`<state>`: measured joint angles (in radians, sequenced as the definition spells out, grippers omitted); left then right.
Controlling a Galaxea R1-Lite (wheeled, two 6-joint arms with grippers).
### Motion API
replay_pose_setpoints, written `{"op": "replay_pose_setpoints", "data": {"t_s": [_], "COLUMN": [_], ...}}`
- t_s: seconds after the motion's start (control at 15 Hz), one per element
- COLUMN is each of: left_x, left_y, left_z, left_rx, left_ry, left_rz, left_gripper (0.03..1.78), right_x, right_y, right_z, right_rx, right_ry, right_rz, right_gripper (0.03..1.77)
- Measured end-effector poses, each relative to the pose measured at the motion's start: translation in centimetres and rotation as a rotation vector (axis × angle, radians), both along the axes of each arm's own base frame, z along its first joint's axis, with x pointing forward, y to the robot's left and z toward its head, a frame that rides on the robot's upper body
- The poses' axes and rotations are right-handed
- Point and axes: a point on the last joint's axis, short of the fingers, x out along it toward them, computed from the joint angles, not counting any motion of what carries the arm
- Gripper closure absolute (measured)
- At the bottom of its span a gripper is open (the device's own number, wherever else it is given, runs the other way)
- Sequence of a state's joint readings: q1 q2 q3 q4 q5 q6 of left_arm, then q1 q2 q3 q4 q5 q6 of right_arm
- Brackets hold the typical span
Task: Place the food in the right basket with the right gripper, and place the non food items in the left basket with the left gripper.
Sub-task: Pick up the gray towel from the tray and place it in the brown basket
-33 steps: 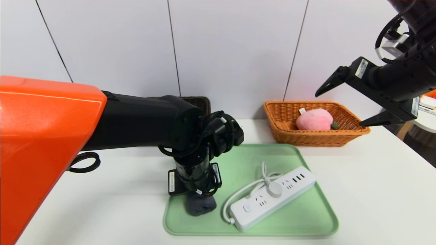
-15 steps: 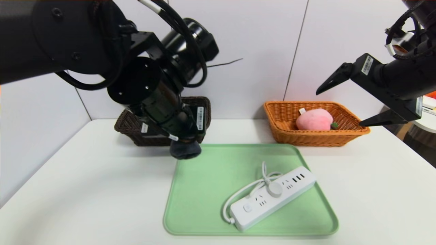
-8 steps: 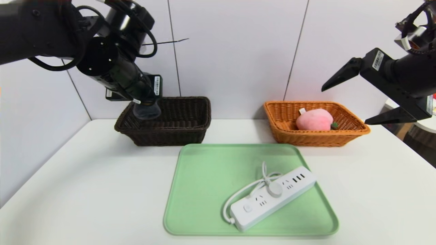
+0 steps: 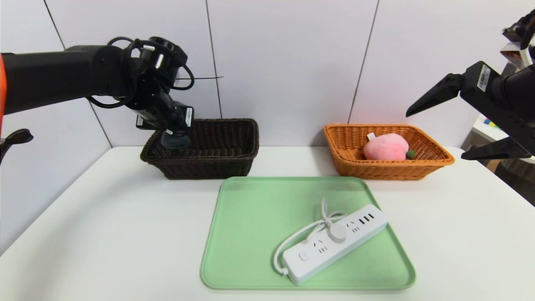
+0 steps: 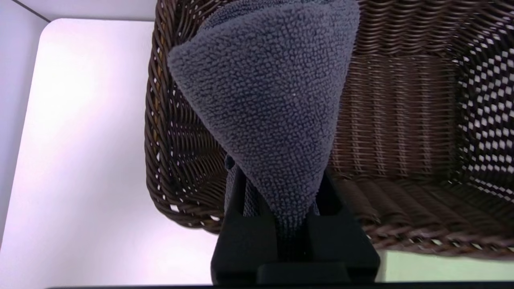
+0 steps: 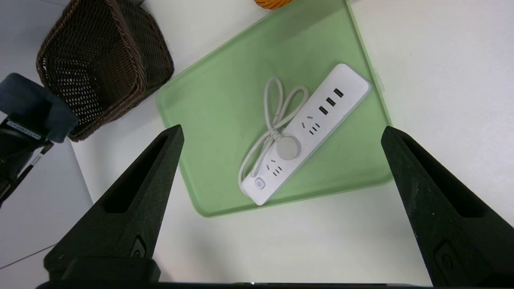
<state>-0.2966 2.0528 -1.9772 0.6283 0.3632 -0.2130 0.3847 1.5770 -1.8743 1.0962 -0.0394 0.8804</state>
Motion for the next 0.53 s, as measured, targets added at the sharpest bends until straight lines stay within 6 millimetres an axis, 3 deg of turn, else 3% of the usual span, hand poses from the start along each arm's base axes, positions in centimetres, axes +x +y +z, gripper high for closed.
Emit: {"op": "replay_pose_setpoints", "data": {"t_s": [0.53], "left_x": [2.6], "left_y": [0.9], "left_z": [-2.3], "left_rx": [0.022], "left_ry": [0.002], "left_rz": [0.022], "left_gripper": [1.62], "right_x": [-2.3], "right_y": [-1.0], "right_z": [-0.8], "right_rx": [-0.009], "right_ry": [0.026], "right_rz": [-0.004], "right_gripper": [0.10]}}
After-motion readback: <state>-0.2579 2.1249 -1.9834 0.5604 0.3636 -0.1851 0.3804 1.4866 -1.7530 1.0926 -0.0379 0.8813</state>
